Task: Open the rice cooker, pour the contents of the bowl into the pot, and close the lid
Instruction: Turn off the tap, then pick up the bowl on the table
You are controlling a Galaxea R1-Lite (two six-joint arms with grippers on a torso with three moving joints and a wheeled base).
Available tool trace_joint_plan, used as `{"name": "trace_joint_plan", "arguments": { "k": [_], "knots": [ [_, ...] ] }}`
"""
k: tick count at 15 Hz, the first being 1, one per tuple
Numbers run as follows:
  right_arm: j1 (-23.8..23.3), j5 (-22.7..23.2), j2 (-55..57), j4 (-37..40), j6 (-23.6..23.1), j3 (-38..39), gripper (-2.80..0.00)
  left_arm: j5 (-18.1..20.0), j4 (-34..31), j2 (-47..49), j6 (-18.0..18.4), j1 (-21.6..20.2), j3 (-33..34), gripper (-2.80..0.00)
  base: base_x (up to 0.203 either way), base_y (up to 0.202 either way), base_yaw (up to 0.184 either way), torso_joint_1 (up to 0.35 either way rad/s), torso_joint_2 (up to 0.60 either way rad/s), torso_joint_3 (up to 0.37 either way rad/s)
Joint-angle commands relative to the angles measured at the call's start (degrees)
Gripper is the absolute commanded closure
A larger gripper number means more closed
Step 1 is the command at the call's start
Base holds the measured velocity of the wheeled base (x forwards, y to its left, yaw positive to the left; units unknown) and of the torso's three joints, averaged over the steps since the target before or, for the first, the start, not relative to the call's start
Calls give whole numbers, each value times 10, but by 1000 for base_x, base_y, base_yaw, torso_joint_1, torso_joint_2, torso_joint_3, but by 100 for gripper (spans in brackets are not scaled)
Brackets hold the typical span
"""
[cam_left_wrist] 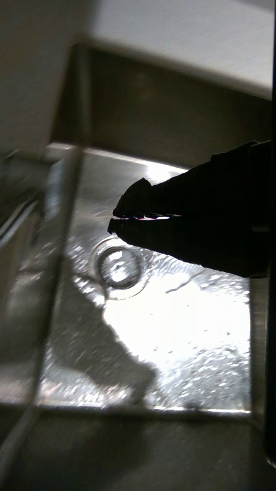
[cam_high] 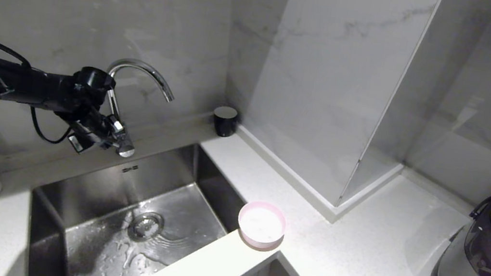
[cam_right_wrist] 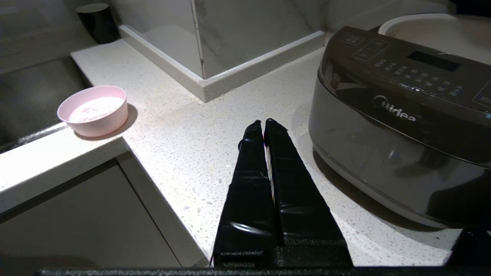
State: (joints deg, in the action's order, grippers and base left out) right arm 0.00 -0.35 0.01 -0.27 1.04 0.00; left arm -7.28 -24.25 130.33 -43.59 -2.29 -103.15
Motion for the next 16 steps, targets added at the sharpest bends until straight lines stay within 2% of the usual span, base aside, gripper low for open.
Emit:
{"name": "trace_joint_plan", "arguments": {
  "k": [1, 3, 5, 7, 10, 13, 15, 16],
  "knots": [
    [0, 0, 0, 0, -1, 0, 0, 15, -3, -72, -3, 23, 48, 0, 0, 0, 0, 0, 0, 0],
    [0, 0, 0, 0, 0, 0, 0, 33, 2, -131, 3, 65, 136, 0, 0, 0, 0, 0, 0, 0],
    [0, 0, 0, 0, 0, 0, 0, 39, 45, -180, 27, 98, 237, 0, 0, 0, 0, 0, 0, 0],
    [0, 0, 0, 0, 0, 0, 0, 41, 140, -233, 71, 126, 348, 0, 0, 0, 0, 0, 0, 0],
    [0, 0, 0, 0, 0, 0, 0, 27, 299, -320, 169, 164, 489, 0, 0, 0, 0, 0, 0, 0],
    [0, 0, 0, -1, 0, 0, 0, 25, 405, -402, 238, 200, 592, 0, 0, 0, 0, 0, 0, 0],
    [0, 0, 0, 0, 0, 0, 0, 22, 463, -414, 291, 226, 624, 0, 0, 0, 0, 0, 0, 0],
    [0, 0, 0, -1, 0, 0, 0, 21, 470, -413, 299, 239, 628, 0, 0, 0, 0, 0, 0, 0]
  ]
}}
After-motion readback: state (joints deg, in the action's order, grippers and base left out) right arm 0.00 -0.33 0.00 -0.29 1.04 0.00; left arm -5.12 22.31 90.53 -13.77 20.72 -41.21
